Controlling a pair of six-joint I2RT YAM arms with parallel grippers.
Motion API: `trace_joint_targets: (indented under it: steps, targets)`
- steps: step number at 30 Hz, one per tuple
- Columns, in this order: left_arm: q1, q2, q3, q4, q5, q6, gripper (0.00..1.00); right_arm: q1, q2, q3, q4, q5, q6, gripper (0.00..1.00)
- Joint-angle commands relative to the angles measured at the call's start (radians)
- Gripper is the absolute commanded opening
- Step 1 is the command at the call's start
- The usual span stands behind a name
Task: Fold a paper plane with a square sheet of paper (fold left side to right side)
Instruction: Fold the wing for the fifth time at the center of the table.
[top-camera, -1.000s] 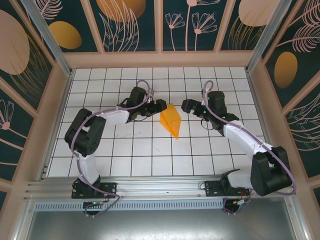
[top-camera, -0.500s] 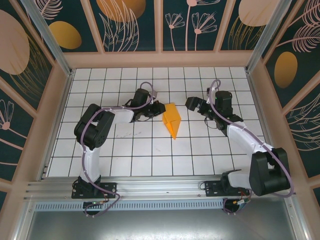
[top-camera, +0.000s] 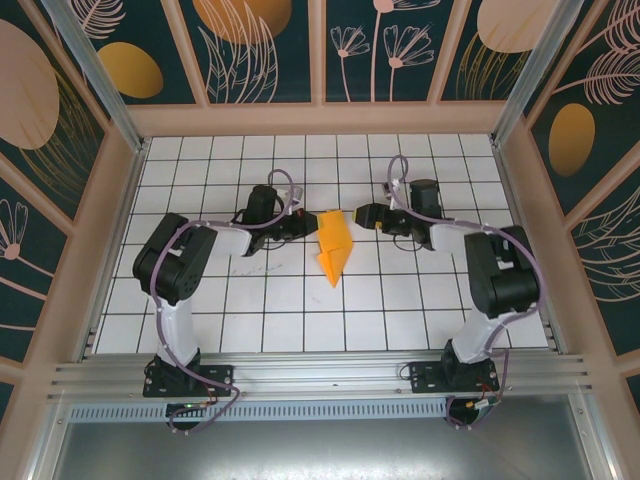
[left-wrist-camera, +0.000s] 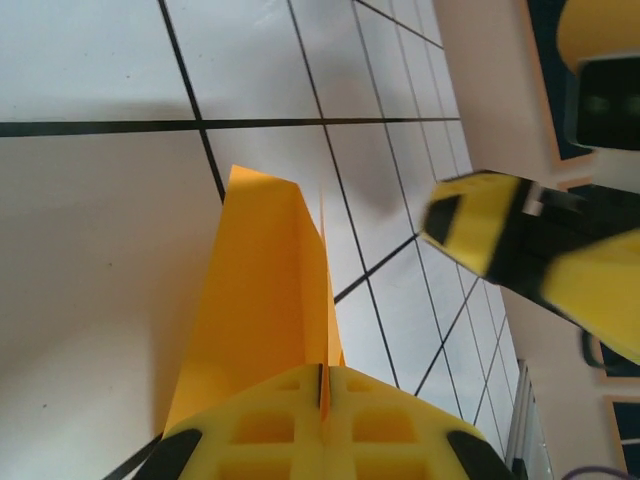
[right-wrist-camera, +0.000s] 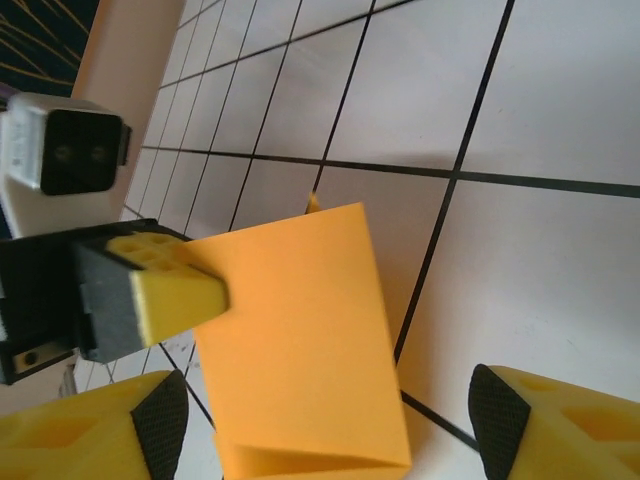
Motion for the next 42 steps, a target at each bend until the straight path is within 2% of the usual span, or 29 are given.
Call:
trace_joint_targets:
  steps: [1, 9, 15, 18, 23, 26, 28, 30, 33, 37, 42]
  targets:
    - [0.005, -0.033, -0.035, 0.107, 0.078, 0.042, 0.0, -0.004, 0.076, 0.057, 0.103, -0.148, -0.012, 0.75]
    - [0.006, -0.018, -0.041, 0.13, 0.108, 0.048, 0.0, 0.035, 0.19, 0.136, 0.095, -0.227, 0.004, 0.72]
    - [0.007, -0.007, -0.04, 0.125, 0.106, 0.051, 0.0, 0.044, 0.217, 0.138, 0.113, -0.248, 0.026, 0.64]
    - [0.006, 0.006, -0.036, 0.124, 0.101, 0.05, 0.0, 0.045, 0.208, 0.13, 0.104, -0.258, 0.021, 0.56]
    - [0.008, 0.022, -0.028, 0.102, 0.085, 0.058, 0.0, 0.041, 0.18, 0.111, 0.04, -0.217, -0.022, 0.33]
    - [0.008, 0.026, -0.015, 0.073, 0.071, 0.078, 0.07, 0.037, 0.165, 0.102, 0.018, -0.202, -0.029, 0.15]
    - [0.01, 0.016, -0.006, 0.034, 0.049, 0.105, 0.19, 0.038, 0.155, 0.099, -0.004, -0.187, -0.036, 0.07]
    - [0.015, -0.008, 0.004, -0.023, 0.005, 0.146, 0.39, 0.038, 0.141, 0.099, -0.034, -0.161, -0.036, 0.05]
    - [0.025, -0.078, 0.008, -0.109, -0.085, 0.219, 0.51, 0.04, 0.118, 0.105, -0.096, -0.117, -0.026, 0.04]
    - [0.025, -0.203, 0.0, -0.21, -0.206, 0.309, 0.59, 0.043, 0.11, 0.129, -0.178, -0.062, 0.01, 0.03]
    - [0.006, -0.333, -0.045, -0.286, -0.246, 0.362, 0.61, 0.072, 0.121, 0.171, -0.238, -0.041, 0.023, 0.07]
